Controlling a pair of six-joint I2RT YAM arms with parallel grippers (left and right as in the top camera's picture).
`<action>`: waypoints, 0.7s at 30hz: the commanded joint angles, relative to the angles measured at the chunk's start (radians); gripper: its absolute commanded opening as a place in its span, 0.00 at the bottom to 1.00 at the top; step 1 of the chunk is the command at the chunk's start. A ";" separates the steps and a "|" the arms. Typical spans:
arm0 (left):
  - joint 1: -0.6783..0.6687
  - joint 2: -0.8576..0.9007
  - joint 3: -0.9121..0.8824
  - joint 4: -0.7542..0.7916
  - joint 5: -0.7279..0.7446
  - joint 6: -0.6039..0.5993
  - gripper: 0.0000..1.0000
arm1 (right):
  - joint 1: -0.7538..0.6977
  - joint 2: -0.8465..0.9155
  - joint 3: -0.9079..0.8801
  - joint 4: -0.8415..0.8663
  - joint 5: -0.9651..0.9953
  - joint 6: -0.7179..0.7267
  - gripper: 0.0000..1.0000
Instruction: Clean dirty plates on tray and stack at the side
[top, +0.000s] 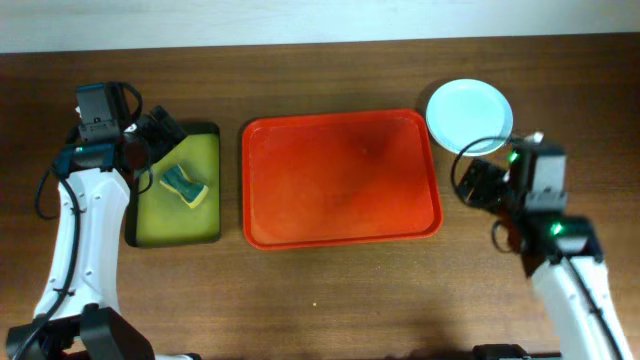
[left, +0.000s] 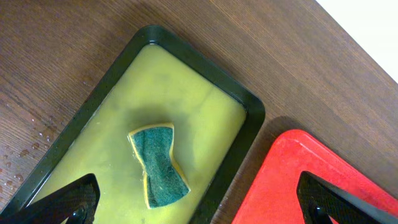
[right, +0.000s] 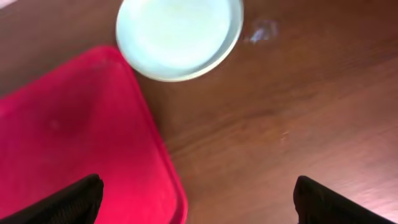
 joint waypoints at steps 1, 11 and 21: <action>0.003 -0.001 0.010 0.000 0.003 0.009 0.99 | 0.051 -0.030 -0.091 0.003 -0.016 0.079 0.99; 0.003 -0.001 0.010 0.000 0.003 0.009 0.99 | 0.053 -0.021 -0.092 -0.077 -0.058 0.079 0.99; 0.003 0.000 0.010 0.000 0.003 0.009 0.99 | 0.050 -0.015 -0.092 -0.148 -0.015 0.068 0.99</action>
